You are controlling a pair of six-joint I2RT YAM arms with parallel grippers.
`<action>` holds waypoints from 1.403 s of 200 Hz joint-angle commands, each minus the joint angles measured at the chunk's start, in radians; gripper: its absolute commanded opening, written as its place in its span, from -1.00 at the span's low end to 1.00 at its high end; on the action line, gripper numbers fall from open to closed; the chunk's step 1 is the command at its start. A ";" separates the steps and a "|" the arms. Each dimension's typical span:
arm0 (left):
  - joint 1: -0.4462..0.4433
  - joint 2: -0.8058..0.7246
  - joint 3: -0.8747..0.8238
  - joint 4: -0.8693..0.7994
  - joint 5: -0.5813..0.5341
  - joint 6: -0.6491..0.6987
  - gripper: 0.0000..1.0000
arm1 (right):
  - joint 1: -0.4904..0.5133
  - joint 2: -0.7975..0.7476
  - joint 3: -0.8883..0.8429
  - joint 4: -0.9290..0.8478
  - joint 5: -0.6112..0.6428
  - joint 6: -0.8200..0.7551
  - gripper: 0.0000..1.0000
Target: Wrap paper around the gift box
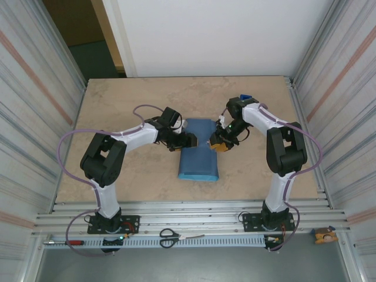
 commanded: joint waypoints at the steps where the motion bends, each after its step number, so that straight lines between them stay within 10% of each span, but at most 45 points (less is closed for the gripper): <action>1: -0.041 0.114 -0.067 -0.102 -0.078 0.021 0.47 | 0.010 0.008 0.037 -0.033 0.057 0.031 -0.24; 239: -0.042 0.120 -0.057 -0.104 -0.071 0.022 0.43 | 0.025 -0.083 0.006 0.023 0.181 0.073 1.00; 280: -0.041 0.117 -0.060 -0.107 -0.073 0.025 0.42 | -0.073 -0.242 -0.171 0.272 0.021 0.155 -0.16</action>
